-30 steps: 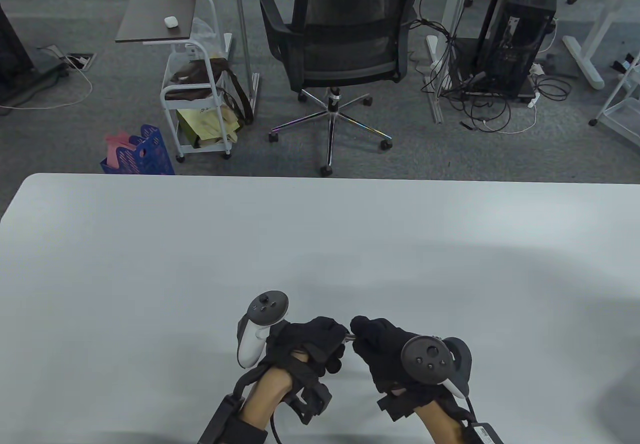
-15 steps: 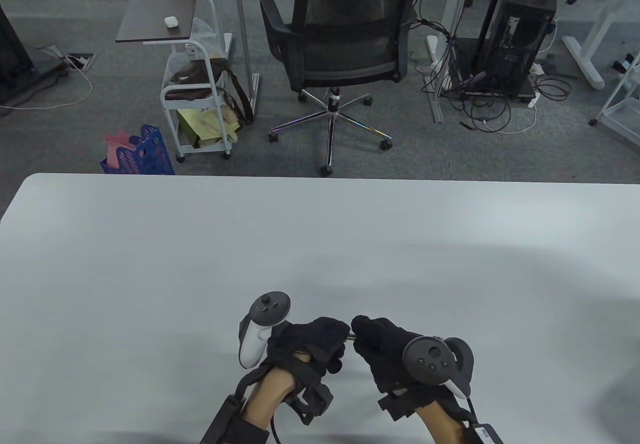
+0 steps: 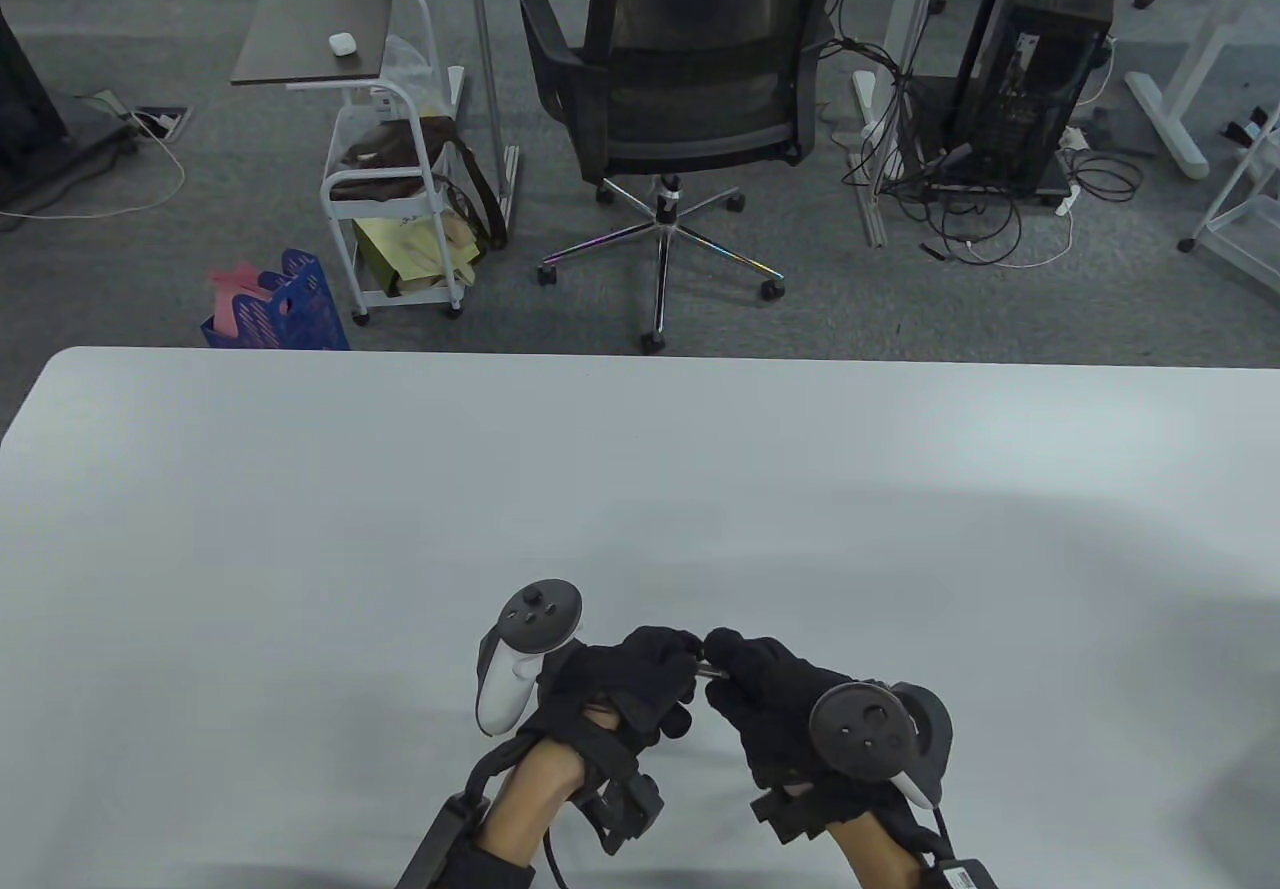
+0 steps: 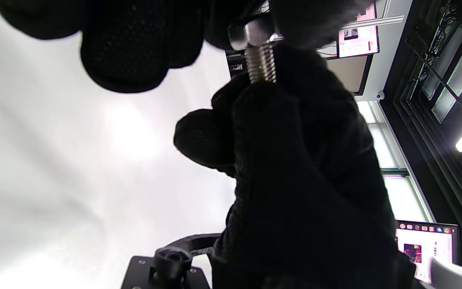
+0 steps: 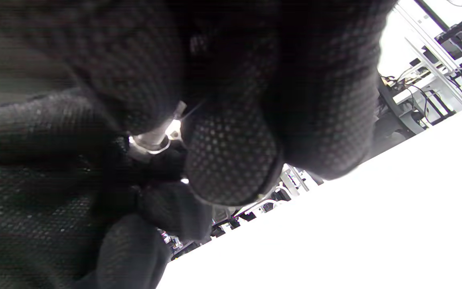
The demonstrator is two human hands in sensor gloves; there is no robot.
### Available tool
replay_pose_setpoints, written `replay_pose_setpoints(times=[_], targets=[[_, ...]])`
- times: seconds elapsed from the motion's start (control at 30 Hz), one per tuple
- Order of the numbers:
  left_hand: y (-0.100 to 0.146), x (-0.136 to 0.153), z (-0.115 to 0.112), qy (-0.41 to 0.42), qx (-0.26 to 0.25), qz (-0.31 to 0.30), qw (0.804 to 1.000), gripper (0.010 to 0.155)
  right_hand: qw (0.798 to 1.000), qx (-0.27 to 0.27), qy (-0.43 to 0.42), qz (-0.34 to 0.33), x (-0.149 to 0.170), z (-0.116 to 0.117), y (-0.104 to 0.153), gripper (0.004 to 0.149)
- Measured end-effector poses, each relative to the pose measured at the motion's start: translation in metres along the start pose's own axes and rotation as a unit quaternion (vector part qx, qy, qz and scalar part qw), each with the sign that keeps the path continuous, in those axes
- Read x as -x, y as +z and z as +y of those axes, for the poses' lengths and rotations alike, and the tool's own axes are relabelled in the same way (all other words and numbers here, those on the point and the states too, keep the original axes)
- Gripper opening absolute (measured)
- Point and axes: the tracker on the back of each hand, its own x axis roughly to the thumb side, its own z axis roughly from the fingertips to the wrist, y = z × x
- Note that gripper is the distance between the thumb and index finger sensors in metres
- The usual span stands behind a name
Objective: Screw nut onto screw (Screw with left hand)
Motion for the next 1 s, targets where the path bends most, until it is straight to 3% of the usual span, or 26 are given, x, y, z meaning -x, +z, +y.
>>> replay_pose_setpoints(times=[0.07, 0.23, 0.3, 0.37, 0.43, 0.6, 0.7, 0.77, 0.83, 1.0], targets=[[-0.0007, 0.0005, 0.0003, -0.016, -0.029, 0.002, 0.999, 0.064, 1.000, 0.000, 0.001, -0.002, -0.0003, 0.0001, 0.0003, 0.047], [-0.0009, -0.0048, -0.0023, -0.028, 0.001, -0.008, 1.000, 0.056, 1.000, -0.008, 0.028, -0.009, -0.0012, 0.0022, 0.0015, 0.047], [-0.0009, -0.0032, -0.0022, -0.013, 0.017, -0.007, 1.000, 0.059, 0.999, -0.005, 0.031, -0.012, -0.0015, 0.0013, 0.0018, 0.047], [0.0010, -0.0010, -0.0007, -0.003, -0.006, -0.002, 1.000, 0.071, 0.999, -0.005, 0.033, -0.014, -0.0013, 0.0008, 0.0020, 0.047], [0.0010, -0.0004, 0.0012, -0.014, -0.035, 0.000, 0.999, 0.065, 1.000, -0.005, 0.028, -0.013, -0.0011, 0.0016, 0.0024, 0.047], [-0.0009, -0.0042, -0.0031, -0.026, 0.002, -0.004, 1.000, 0.055, 0.999, -0.009, 0.029, -0.014, -0.0017, 0.0027, 0.0029, 0.047], [-0.0001, -0.0041, -0.0036, -0.018, 0.011, -0.007, 1.000, 0.059, 0.999, -0.005, 0.030, -0.013, -0.0010, 0.0009, 0.0030, 0.047], [0.0016, -0.0016, -0.0024, -0.017, -0.014, 0.002, 1.000, 0.070, 1.000, 0.001, 0.021, -0.008, 0.0001, -0.0005, 0.0029, 0.047], [0.0012, 0.0005, -0.0010, -0.028, -0.034, 0.006, 0.999, 0.067, 1.000, 0.003, 0.014, -0.006, 0.0006, -0.0010, 0.0033, 0.047], [-0.0009, -0.0039, -0.0041, -0.025, 0.012, -0.005, 1.000, 0.056, 1.000, 0.002, 0.023, -0.013, -0.0002, -0.0019, 0.0036, 0.047]])
